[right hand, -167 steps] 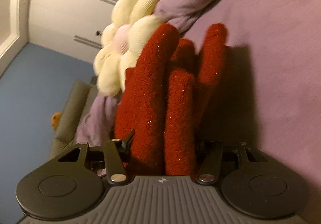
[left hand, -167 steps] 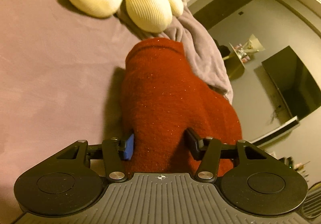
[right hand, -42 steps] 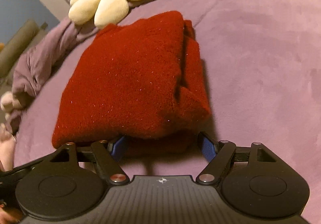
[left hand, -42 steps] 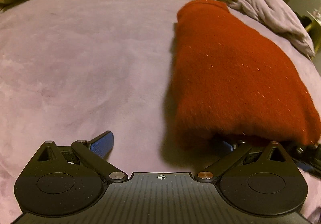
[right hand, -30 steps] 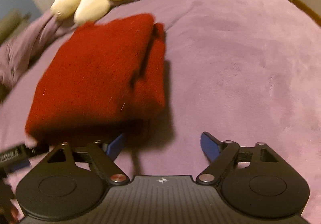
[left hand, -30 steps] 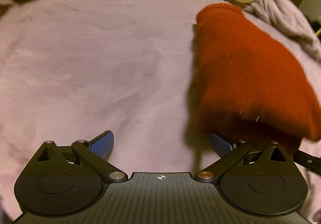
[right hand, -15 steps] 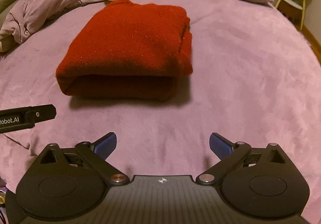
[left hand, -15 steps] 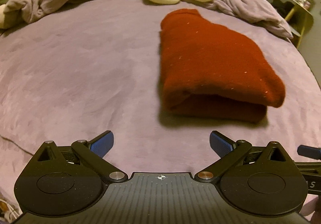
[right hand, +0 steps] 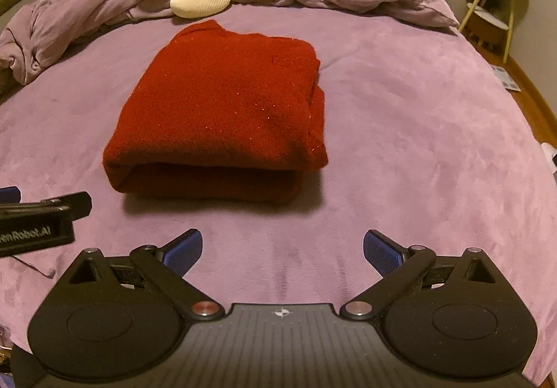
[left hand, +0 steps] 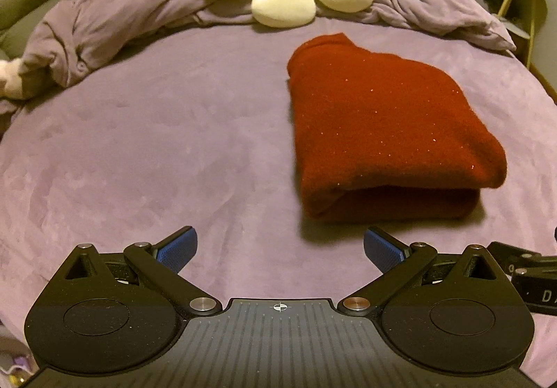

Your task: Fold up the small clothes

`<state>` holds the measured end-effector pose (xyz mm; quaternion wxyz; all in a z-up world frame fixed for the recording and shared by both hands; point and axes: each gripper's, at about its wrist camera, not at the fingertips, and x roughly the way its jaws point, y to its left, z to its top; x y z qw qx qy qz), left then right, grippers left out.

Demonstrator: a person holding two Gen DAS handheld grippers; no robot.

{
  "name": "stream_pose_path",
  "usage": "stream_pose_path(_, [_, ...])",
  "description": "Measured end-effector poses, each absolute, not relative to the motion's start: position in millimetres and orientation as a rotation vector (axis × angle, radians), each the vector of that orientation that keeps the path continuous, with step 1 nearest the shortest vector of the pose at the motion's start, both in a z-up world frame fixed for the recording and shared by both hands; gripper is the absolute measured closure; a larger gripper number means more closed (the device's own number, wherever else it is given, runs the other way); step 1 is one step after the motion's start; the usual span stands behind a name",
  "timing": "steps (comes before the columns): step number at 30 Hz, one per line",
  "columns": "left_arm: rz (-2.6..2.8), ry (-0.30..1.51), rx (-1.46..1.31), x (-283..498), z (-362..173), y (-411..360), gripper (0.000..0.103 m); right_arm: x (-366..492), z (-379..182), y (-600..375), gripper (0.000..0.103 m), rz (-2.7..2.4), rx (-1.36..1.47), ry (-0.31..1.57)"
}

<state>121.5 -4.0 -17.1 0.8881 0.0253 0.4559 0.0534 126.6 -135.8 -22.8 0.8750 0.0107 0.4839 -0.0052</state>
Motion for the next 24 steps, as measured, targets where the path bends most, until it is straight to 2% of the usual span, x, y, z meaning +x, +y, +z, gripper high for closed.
stream_pose_path(24, [0.092,0.976,0.054,123.6,-18.3,-6.9,0.000,127.1,-19.4,-138.0,0.004,-0.035,0.035,1.029])
